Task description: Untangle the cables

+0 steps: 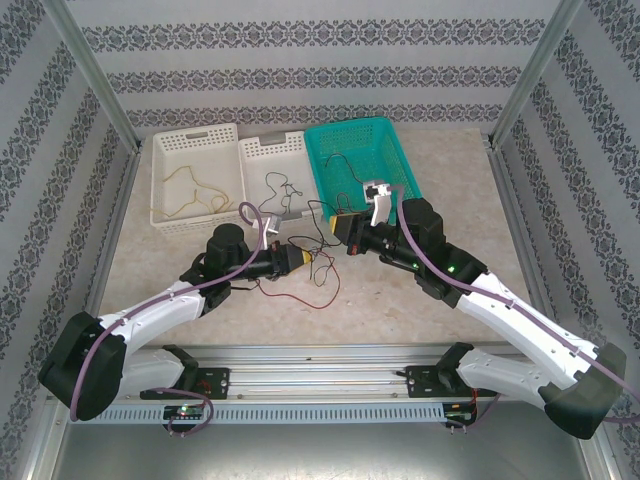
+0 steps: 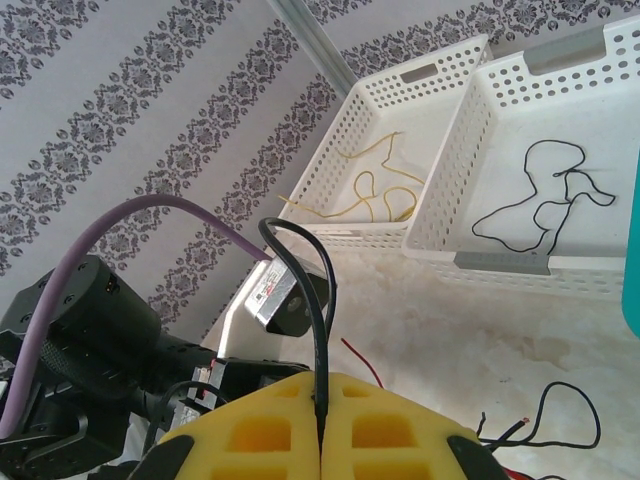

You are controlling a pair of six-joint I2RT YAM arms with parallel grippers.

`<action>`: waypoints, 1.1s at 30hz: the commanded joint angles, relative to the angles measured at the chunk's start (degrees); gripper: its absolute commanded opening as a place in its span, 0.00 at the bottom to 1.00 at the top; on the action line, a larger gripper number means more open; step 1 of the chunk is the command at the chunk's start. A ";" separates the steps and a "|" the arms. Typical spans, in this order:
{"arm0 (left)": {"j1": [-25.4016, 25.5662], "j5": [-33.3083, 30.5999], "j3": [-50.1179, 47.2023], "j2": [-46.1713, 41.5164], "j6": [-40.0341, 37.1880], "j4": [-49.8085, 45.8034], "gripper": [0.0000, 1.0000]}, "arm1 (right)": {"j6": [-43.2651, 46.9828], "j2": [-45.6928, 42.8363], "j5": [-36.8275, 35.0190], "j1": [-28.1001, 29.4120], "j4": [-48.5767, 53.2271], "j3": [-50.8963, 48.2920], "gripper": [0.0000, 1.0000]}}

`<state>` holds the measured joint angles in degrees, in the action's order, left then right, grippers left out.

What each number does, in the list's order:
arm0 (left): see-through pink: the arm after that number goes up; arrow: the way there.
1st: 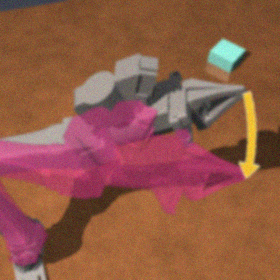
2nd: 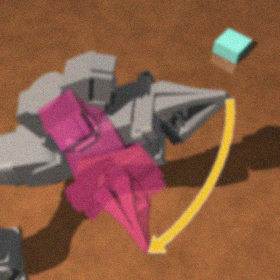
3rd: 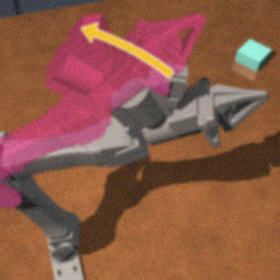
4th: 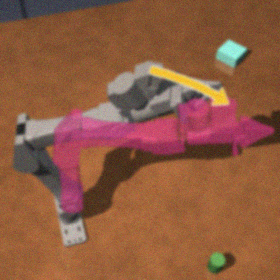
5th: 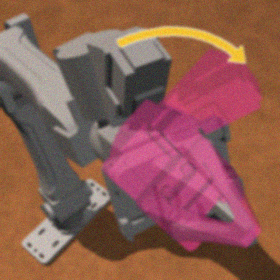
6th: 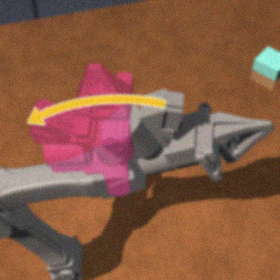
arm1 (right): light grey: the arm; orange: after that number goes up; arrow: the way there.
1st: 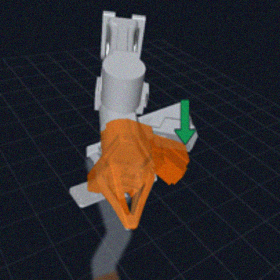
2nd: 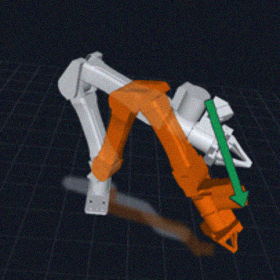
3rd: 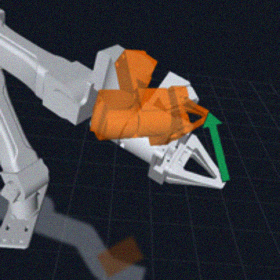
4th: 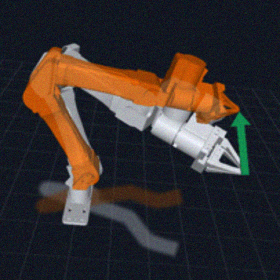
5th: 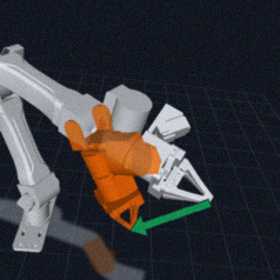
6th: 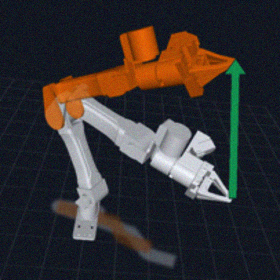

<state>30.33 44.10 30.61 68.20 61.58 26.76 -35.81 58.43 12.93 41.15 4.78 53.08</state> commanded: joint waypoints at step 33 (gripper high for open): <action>-0.56 -1.05 6.04 -6.42 -8.67 -18.09 0.66 | -0.92 -5.98 2.26 -1.59 -2.15 -3.78 0.00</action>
<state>29.89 43.03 34.94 62.37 54.46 9.69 -36.05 52.36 13.61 39.51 5.65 49.39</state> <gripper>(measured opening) 0.662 0.054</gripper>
